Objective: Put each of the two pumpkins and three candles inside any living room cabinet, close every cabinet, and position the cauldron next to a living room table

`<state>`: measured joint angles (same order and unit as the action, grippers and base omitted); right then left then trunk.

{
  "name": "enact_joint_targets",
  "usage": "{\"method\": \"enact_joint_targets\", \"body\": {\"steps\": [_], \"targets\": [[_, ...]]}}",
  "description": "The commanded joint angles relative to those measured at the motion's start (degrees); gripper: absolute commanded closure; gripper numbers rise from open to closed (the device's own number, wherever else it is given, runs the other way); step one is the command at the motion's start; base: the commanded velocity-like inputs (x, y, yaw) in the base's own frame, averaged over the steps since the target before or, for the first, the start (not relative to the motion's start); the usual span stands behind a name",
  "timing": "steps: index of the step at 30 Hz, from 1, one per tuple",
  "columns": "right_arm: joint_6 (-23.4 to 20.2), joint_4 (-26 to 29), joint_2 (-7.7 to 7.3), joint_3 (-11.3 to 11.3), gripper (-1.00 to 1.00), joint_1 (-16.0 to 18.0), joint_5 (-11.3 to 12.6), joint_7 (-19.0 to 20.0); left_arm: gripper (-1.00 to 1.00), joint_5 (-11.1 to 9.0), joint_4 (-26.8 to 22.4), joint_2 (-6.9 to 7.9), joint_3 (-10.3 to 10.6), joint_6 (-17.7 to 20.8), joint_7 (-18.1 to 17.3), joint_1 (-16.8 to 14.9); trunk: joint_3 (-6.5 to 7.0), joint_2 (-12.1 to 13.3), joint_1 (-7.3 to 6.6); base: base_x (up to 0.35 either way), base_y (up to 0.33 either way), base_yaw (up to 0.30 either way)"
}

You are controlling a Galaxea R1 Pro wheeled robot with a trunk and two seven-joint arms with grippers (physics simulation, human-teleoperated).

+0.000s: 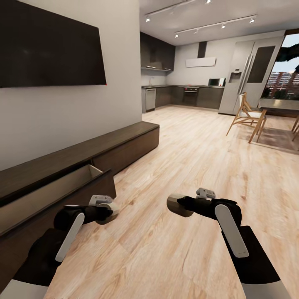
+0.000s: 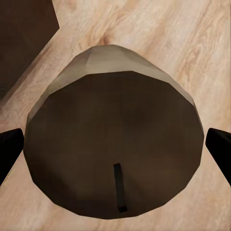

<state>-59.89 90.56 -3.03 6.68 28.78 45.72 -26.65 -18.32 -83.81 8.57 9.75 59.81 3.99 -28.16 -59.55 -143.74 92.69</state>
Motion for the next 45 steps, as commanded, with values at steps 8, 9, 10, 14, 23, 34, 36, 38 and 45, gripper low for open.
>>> {"method": "enact_joint_targets", "body": {"steps": [8, 9, 10, 14, 23, 34, 36, 38, 45], "targets": [[-0.1, 0.1, -0.05, 0.1, 1.00, 0.0, 0.6, -0.6, 1.00, -0.4, 0.0, 0.04, 0.1, 0.2, 0.4, 0.0, 2.20, 0.1, -0.22, -0.143, 0.000, 0.205], [-0.1, 0.1, -0.05, 0.1, 1.00, 0.0, 0.6, -0.6, 1.00, -0.4, 0.0, 0.04, 0.1, 0.2, 0.4, -0.1, 2.49, 0.1, -0.24, -0.058, 0.000, 0.225], [-0.1, 0.1, -0.05, 0.0, 1.00, 0.0, 0.6, -0.6, 1.00, -0.4, 0.0, 0.04, 0.1, 0.2, 0.4, -0.1, 2.77, 0.1, -0.27, -0.037, 0.000, 0.226], [-0.1, 0.1, -0.05, 0.1, 1.00, 0.0, 0.6, -0.5, 1.00, -0.4, 0.0, 0.04, 0.1, 0.2, 0.4, -0.1, 3.92, 0.2, -0.37, -0.021, 0.000, 0.228], [-0.1, 0.1, -0.05, 0.1, 1.00, 0.0, 0.6, -0.5, 1.00, -0.3, 0.0, 0.00, 0.1, 0.2, 0.5, -0.1, 6.29, 0.3, -0.60, -0.065, 0.000, 0.185], [-0.1, 0.1, -0.05, 0.1, 1.00, 0.0, 0.7, -0.5, 1.00, -0.3, 0.0, -0.13, 1.5, 0.2, 0.5, -0.1, 8.75, 0.4, -0.89, -0.179, -0.129, 0.048], [-0.1, 0.1, -0.05, 0.1, 1.00, 0.0, 0.7, -0.5, 1.00, -0.3, 0.0, -0.13, 1.7, 0.2, 0.5, -0.1, 9.20, 0.5, -0.94, -0.223, -0.171, 0.176], [-0.1, 0.1, -0.05, 0.1, 1.00, 0.0, 0.7, -0.5, 1.00, -0.3, -0.1, -0.13, 1.7, 0.2, 0.5, -0.1, 9.42, 0.5, -0.96, -0.130, -0.100, 0.197], [-0.1, 0.1, -0.05, 0.1, 1.00, 0.0, 0.7, -0.5, 1.00, -0.5, -1.9, -0.06, 1.7, 0.2, 0.4, 0.0, 9.42, 0.5, -0.96, -0.030, -0.027, 0.244]]}}
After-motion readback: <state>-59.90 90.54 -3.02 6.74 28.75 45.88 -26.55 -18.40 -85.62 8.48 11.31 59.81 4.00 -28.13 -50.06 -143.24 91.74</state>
